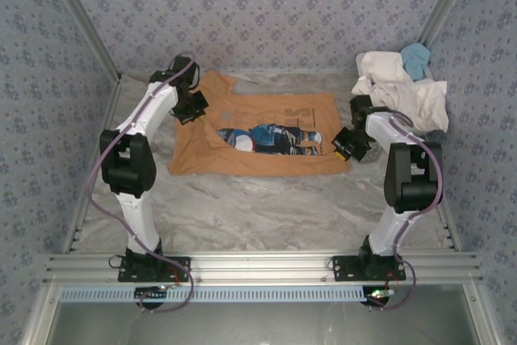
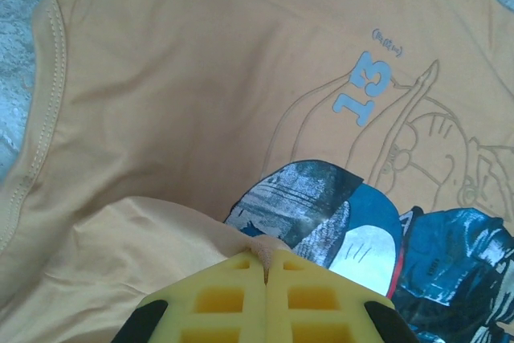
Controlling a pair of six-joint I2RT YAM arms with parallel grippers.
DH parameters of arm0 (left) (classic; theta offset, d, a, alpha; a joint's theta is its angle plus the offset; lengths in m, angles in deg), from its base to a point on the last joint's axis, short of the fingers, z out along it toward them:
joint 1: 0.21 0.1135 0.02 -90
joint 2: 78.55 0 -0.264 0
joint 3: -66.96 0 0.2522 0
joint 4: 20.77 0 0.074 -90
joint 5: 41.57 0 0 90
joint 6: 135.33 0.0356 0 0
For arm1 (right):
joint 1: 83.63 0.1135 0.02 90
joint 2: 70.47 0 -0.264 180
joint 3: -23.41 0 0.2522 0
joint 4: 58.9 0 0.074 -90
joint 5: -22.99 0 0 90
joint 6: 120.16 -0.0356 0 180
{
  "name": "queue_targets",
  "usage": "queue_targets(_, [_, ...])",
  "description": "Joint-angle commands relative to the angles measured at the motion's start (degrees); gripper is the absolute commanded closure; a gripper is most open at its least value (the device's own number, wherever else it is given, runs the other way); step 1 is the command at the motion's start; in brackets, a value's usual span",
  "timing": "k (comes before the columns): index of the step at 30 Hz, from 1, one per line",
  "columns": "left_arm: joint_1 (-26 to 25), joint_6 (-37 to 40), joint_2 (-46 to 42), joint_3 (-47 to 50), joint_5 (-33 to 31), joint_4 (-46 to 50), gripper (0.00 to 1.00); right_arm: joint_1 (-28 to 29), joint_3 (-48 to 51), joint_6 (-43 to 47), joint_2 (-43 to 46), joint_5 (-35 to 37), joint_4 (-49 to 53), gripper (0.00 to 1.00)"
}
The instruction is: Fold and stack the t-shirts
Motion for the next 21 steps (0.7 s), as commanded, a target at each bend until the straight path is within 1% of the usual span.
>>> queue_targets(1, [0.38, 2.57, 1.71, -3.01, -1.64, 1.92, 1.00, -0.51, -2.25, -0.75, -1.24, 0.85, 0.64, 1.00])
queue_targets(5, [0.39, 3.20, 3.36, -4.57, -1.71, 1.50, 1.00, -0.59, -2.69, -1.20, -1.85, 1.01, 0.47, 1.00])
queue_targets(9, [0.45, 3.46, 5.08, -6.82, -3.24, 3.61, 1.00, -0.77, -3.21, -1.50, -2.31, 0.85, 0.55, 1.00])
queue_targets(14, [1.12, 2.72, 5.21, -6.71, -6.66, 4.91, 1.00, -1.25, -3.62, -1.62, -2.65, 1.29, 0.64, 1.00])
queue_targets(21, [2.20, 1.72, 4.60, -5.70, -8.34, 4.58, 1.00, -1.67, -5.19, -1.57, -4.35, 1.04, 0.46, 1.00])
